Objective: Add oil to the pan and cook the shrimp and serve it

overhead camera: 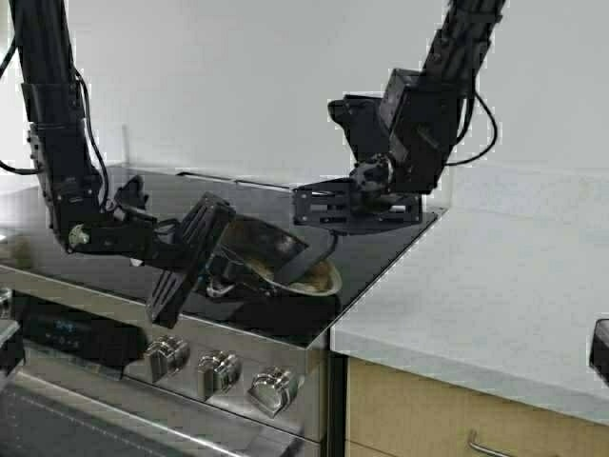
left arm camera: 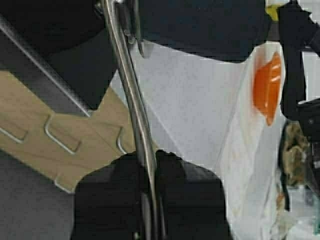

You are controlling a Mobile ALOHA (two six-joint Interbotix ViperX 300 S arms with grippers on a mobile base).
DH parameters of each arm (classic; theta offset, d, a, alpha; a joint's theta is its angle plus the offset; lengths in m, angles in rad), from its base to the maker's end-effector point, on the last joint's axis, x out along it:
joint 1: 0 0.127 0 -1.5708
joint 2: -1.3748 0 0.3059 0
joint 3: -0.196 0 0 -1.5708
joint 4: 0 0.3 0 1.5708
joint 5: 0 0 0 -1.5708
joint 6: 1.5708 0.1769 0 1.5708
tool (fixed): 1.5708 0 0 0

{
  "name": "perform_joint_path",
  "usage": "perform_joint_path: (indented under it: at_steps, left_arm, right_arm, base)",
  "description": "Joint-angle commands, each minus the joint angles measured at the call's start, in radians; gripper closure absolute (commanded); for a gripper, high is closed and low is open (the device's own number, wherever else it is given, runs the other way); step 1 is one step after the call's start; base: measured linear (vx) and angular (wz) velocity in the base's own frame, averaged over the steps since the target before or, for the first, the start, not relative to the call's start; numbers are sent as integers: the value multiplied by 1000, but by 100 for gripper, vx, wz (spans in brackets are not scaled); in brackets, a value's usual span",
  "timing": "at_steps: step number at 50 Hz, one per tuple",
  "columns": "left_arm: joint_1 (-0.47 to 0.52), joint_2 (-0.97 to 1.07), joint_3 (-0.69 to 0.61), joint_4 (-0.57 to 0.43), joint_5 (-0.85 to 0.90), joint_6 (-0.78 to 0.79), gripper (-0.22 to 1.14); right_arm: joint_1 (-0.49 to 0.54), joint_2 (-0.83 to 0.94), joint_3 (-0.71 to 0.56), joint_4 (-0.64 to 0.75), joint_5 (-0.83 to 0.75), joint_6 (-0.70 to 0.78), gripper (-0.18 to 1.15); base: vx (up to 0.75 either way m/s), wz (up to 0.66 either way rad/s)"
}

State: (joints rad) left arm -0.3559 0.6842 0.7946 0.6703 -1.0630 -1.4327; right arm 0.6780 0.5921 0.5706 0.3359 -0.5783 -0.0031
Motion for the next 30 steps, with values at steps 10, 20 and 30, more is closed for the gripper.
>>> perform_joint_path:
  at_steps: [10, 20, 30]
  left_arm:
    - [3, -28, -5, -14, -15, 11, 89]
    - [5, -23, 0, -14, -18, 12, 89]
    - [5, -17, -3, -14, -20, 12, 89]
  right_arm:
    - [12, -48, -15, 104, -32, -6, 89]
    - [-46, -94, -52, 156, -40, -37, 89]
    - [-95, -106, -54, 161, -46, -48, 89]
  base:
    - [0, 0]
    - [0, 0]
    - [0, 0]
